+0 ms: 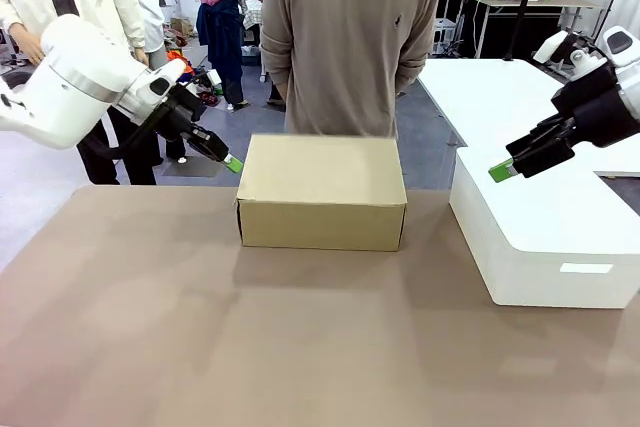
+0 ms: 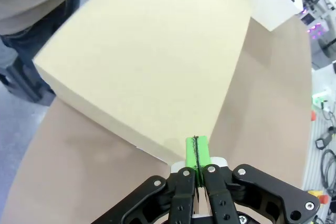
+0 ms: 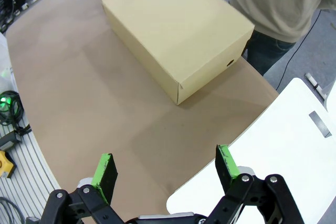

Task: Pack the shoes into the box.
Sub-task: Close the Shoes Box.

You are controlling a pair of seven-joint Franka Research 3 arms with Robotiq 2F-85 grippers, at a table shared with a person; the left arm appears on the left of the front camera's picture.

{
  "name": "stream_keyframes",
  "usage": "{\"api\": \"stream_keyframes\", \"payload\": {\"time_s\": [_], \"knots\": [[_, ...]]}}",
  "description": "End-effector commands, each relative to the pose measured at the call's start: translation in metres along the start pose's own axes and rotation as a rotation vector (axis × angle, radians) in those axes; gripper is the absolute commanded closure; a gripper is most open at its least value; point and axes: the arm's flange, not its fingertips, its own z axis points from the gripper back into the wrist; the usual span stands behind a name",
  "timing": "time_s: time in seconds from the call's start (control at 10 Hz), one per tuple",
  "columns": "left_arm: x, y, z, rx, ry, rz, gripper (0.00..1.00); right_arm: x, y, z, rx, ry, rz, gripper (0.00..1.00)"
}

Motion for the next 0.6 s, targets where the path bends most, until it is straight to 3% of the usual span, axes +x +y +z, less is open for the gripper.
{"api": "stream_keyframes", "payload": {"time_s": [0.0, 0.2, 0.3, 0.4, 0.5], "knots": [[0.010, -0.004, 0.002, 0.033, 0.036, 0.001, 1.00, 0.000, -0.004, -0.001, 0.016, -0.025, 0.020, 0.00], [0.013, -0.010, 0.013, 0.034, 0.034, -0.011, 1.00, 0.000, -0.004, -0.001, 0.016, -0.025, 0.020, 0.00], [0.016, -0.012, 0.021, -0.002, 0.092, -0.022, 1.00, 0.000, -0.004, -0.001, 0.016, -0.025, 0.020, 0.00], [0.011, -0.005, 0.004, 0.031, 0.021, -0.017, 1.00, 0.000, -0.004, -0.001, 0.016, -0.025, 0.020, 0.00], [0.011, -0.005, 0.004, 0.031, 0.021, -0.017, 1.00, 0.000, -0.004, -0.001, 0.016, -0.025, 0.020, 0.00]]}}
